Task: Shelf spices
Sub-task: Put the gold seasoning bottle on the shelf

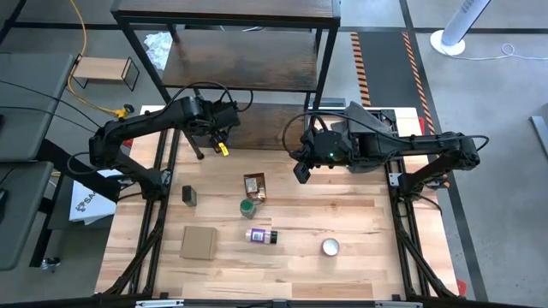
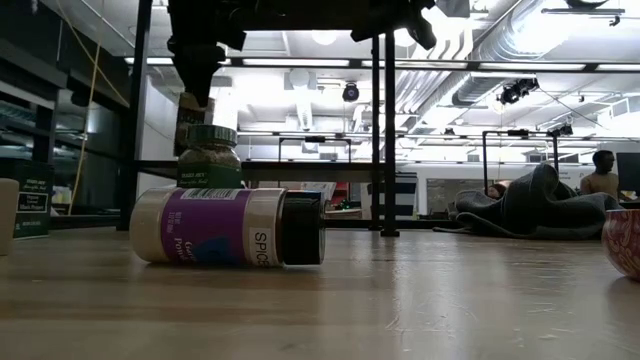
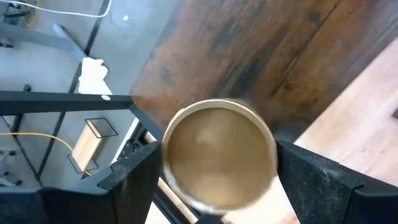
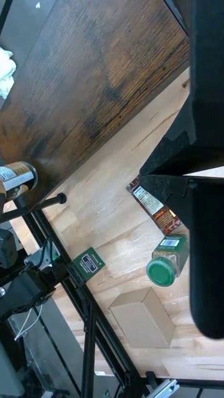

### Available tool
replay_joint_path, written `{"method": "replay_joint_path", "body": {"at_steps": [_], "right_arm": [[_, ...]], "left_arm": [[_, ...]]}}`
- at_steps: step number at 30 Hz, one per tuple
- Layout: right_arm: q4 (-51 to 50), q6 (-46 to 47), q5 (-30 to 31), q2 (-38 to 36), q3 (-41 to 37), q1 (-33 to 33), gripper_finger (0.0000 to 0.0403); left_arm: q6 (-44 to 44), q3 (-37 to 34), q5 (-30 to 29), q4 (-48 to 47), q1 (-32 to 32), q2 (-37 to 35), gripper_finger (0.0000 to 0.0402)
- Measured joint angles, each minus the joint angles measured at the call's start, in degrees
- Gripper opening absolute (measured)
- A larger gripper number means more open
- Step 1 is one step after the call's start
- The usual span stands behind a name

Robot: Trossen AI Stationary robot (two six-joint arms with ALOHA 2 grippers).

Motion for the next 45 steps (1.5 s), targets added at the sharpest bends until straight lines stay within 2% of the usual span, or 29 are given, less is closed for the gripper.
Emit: {"method": "replay_joint_path", "body": {"at_steps": [13,18,27,30,34,37,40,45], "right_arm": [[0.0,0.0,-0.01,0.0,0.0,0.01,0.0],[-0.02,-0.31,0.0,0.0,0.0,0.01,0.0],[-0.02,-0.26,-0.02,0.0,0.0,0.0,0.0],[-0.02,0.23,-0.05,0.0,0.0,0.03,0.0],[-0.04,1.25,-0.15,0.0,0.0,0.04,0.0],[-0.05,1.2,-0.17,0.0,0.0,0.04,0.0],[-0.2,1.18,-0.17,-0.02,0.0,0.04,0.0],[-0.26,1.11,-0.2,-0.02,0.0,0.04,0.0]], "left_arm": [[5.03,0.0,-1.19,0.37,0.0,-0.04,0.03],[5.06,0.45,2.37,0.77,-0.89,-0.11,0.03],[4.89,5.54,2.72,10.07,-4.78,-0.15,0.03],[1.5,6.01,4.07,10.48,-5.76,-0.26,0.03],[-7.33,4.57,1.99,12.04,-7.07,-0.2,0.0298],[-12.79,2.33,-3.41,14.39,-9.17,-0.15,0.0279],[-16.76,-0.27,-7.49,19.18,-11.61,-0.15,0.024],[-21.49,-2.14,-8.83,23.51,-13.43,-0.11,0.0156]]}}
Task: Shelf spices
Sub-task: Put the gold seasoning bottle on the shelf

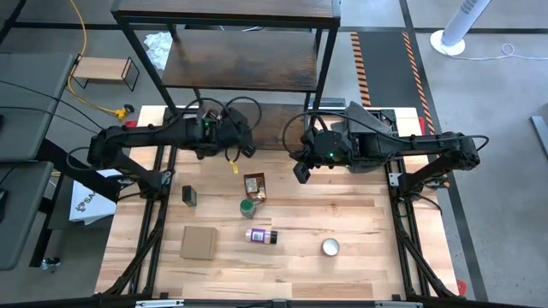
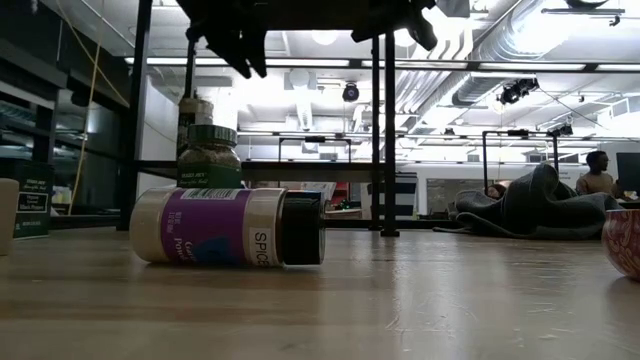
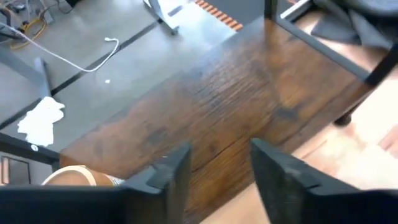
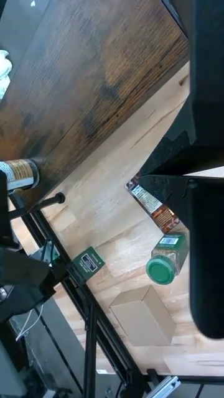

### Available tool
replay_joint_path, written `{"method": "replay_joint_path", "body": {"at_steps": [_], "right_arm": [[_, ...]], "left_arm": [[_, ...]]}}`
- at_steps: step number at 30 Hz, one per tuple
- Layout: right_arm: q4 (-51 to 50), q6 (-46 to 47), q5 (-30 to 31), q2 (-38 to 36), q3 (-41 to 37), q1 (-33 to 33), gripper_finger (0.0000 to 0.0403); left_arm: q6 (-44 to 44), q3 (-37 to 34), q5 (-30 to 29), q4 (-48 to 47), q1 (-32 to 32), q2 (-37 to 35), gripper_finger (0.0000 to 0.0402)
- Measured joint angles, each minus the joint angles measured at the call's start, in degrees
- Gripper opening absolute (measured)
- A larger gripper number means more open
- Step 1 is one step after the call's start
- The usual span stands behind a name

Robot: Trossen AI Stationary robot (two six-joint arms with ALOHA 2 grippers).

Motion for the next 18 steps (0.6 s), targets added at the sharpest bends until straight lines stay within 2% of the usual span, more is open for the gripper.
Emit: {"method": "replay_joint_path", "body": {"at_steps": [5,9,15,18], "right_arm": [[0.0,0.0,-0.02,0.0,0.0,0.02,0.0],[0.02,0.11,-0.02,0.0,0.0,0.01,0.0],[0.18,0.94,-0.03,0.0,0.0,0.0,0.0],[0.2,1.97,-0.04,0.0,0.0,0.0,0.0]], "left_arm": [[-1.56,0.0,-2.3,0.51,-0.49,-0.04,0.0083],[-1.2,0.0,-2.27,0.46,-0.58,-0.04,0.0042],[3.7,0.0,-1.44,-2.68,-2.18,-0.78,0.0003],[-2.16,0.0,-4.21,-9.73,-3.61,-2.45,0.0002]]}}
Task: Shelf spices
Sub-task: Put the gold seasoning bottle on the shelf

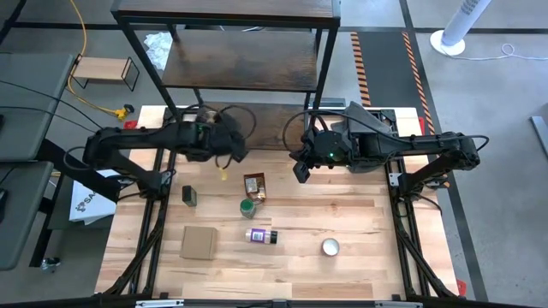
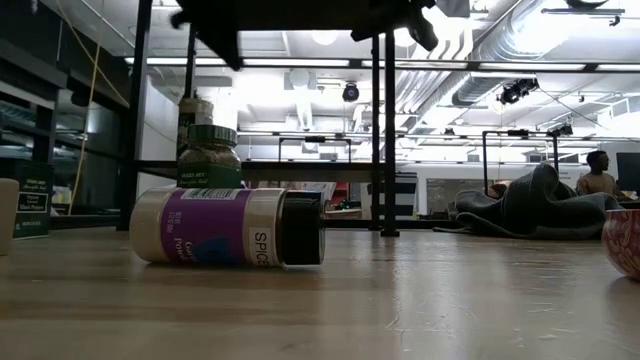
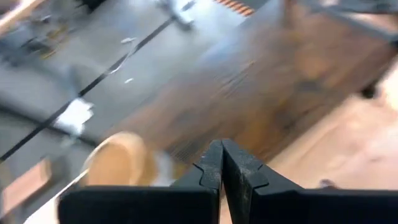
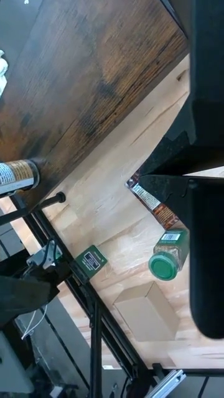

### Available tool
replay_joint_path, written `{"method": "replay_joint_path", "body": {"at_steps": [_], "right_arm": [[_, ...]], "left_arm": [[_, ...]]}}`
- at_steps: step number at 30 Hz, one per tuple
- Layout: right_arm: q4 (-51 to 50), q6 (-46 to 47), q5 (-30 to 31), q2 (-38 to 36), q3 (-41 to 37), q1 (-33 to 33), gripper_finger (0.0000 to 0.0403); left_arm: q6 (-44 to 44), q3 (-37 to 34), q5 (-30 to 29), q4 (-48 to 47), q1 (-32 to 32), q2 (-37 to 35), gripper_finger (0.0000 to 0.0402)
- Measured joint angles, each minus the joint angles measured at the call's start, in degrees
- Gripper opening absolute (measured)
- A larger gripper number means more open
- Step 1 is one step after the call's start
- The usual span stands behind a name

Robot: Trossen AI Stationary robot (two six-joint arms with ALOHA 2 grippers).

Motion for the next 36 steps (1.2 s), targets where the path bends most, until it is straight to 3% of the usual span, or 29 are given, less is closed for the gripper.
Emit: {"method": "replay_joint_path", "body": {"at_steps": [11,20,25,36], "right_arm": [[0.08,0.09,0.01,0.01,0.0,-0.72,0.0],[0.09,0.06,-0.24,0.0,0.02,-0.74,0.0],[0.06,-0.67,-0.24,0.0,0.02,-0.75,0.0],[0.09,-1.79,-0.26,0.0,0.02,-1.07,0.0]], "left_arm": [[-38.72,-1.89,-16.01,-25.41,-12.28,-3.98,0.0001],[-58.41,-19.31,-8.89,-23.61,-13.19,-7.97,0.0],[-55.42,-24.28,-14.22,-15.43,-12.87,-11.65,0.0],[-25.25,-27.8,-12.07,11.39,-7.78,-17.21,0.0]]}}
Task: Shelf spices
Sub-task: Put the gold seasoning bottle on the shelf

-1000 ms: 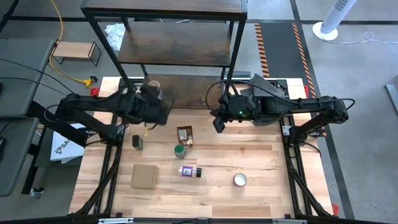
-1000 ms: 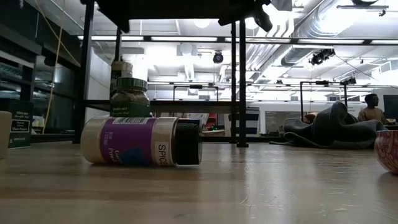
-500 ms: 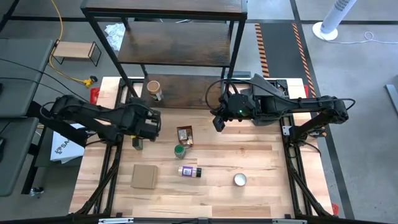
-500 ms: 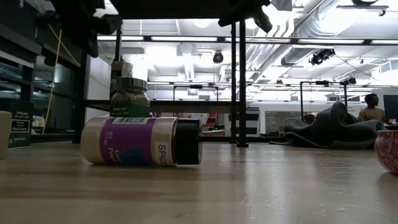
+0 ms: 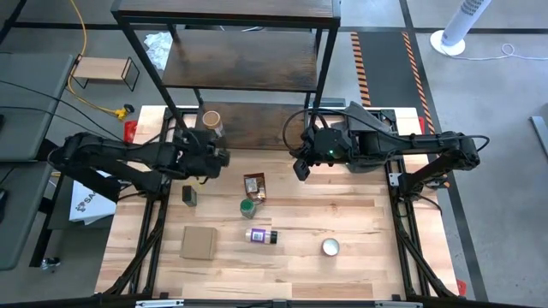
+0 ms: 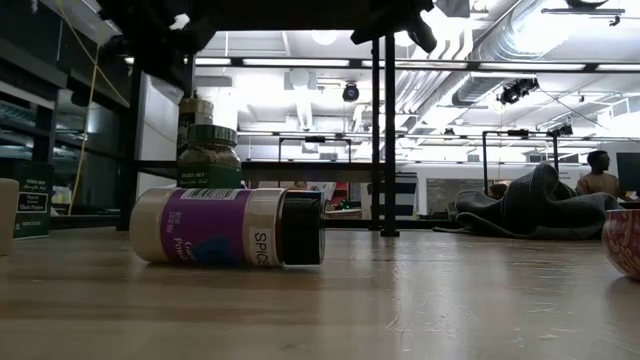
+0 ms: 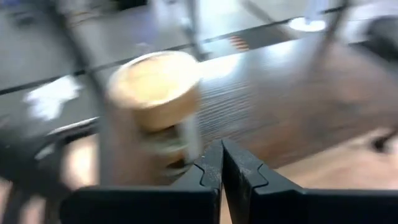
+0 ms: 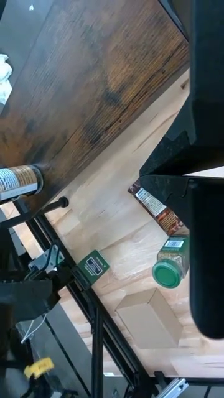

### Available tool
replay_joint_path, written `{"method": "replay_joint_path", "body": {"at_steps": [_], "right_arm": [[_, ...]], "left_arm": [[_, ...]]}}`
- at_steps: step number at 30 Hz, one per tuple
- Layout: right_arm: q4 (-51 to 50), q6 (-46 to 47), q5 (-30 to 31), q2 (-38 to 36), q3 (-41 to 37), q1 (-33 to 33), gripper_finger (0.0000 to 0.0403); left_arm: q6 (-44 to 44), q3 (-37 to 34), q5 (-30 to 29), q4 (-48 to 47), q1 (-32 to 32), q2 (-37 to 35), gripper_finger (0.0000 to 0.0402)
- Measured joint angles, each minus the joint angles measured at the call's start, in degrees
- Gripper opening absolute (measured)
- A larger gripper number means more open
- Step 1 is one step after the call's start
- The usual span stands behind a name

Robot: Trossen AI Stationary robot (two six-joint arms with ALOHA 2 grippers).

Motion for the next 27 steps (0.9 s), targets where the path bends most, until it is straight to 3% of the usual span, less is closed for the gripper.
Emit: {"method": "replay_joint_path", "body": {"at_steps": [4,6,11,18,27], "right_arm": [[-0.04,-0.19,0.02,0.0,0.0,0.0,0.0],[-0.03,-0.23,0.01,0.0,0.0,-0.09,0.0],[0.0,-0.22,0.02,0.02,0.0,-0.09,0.0],[-0.07,-0.23,0.04,0.02,0.0,-0.07,0.0],[-0.07,-0.22,0.5,0.02,0.0,-0.09,0.0]], "left_arm": [[18.98,-0.12,3.85,17.59,-0.38,0.53,0.0],[23.04,-0.98,3.41,23.34,0.66,1.17,0.0],[21.16,-3.43,2.42,26.38,5.88,2.38,0.0],[22.68,-8.98,11.09,34.72,13.08,2.53,0.0],[23.32,-10.99,10.35,42.24,17.19,3.08,0.0]]}}
